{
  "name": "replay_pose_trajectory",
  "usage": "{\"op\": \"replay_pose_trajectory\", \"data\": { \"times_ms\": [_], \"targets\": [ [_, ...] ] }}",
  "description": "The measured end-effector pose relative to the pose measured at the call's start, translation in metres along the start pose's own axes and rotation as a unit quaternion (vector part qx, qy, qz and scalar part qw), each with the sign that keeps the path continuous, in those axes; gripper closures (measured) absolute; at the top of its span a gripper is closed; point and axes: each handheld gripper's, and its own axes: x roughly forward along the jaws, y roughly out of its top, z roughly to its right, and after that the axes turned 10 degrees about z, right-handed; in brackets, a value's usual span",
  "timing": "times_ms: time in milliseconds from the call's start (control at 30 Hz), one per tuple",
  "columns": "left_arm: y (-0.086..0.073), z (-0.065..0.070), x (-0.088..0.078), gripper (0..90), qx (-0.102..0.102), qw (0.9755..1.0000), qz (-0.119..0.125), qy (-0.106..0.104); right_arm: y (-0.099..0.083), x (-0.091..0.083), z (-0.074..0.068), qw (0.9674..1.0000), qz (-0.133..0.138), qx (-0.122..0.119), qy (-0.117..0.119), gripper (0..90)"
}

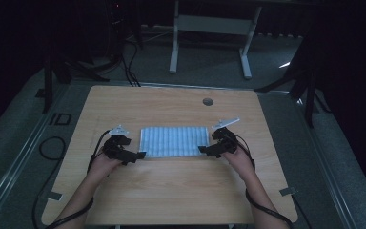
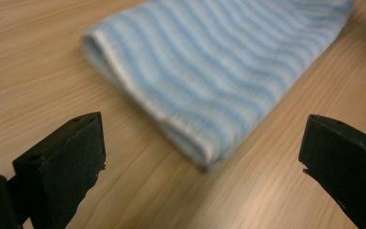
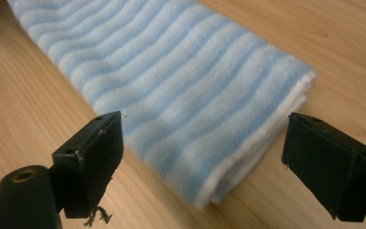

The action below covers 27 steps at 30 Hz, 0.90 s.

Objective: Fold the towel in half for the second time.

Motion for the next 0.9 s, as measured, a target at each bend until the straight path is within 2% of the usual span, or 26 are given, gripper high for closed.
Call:
{"op": "replay_pose_trajectory", "data": {
  "times_ms": [100, 300, 333, 367, 400, 567, 767, 900],
  "targets": [
    [-0.007, 0.0, -0.007, 1.7, 0.005, 0.9999, 0.002, 0.012, -0.008, -0.004, 0.002, 1.0, 0.004, 0.004, -0.002, 13.4],
    [-0.019, 0.004, -0.018, 1.7, 0.016, 0.9998, 0.005, 0.013, -0.019, -0.017, 0.006, 0.9997, 0.013, 0.007, -0.018, 13.4],
    [-0.022, 0.006, -0.02, 1.7, 0.024, 0.9993, 0.012, 0.026, -0.022, -0.02, 0.008, 0.9996, 0.015, 0.009, -0.02, 13.4],
    [-0.024, 0.006, -0.022, 1.7, 0.022, 0.9993, 0.014, 0.027, -0.024, -0.023, 0.01, 0.9996, 0.016, 0.01, -0.02, 13.3],
    [-0.027, 0.005, -0.025, 1.7, 0.012, 0.9997, 0.014, 0.019, -0.028, -0.026, 0.012, 0.9996, 0.015, 0.009, -0.023, 13.4],
    [-0.037, 0.005, -0.031, 1.7, 0.015, 0.9997, -0.003, 0.019, -0.038, -0.034, 0.014, 0.9996, 0.015, 0.01, -0.023, 13.2],
    [-0.043, 0.002, -0.042, 1.7, 0.002, 0.9995, 0.01, 0.028, -0.051, -0.044, 0.015, 0.9998, 0.007, 0.007, -0.019, 13.2],
    [-0.048, 0.003, -0.047, 1.7, 0.002, 0.9993, 0.015, 0.033, -0.062, -0.051, 0.016, 0.9996, 0.011, 0.008, -0.026, 13.2]
  ]
}}
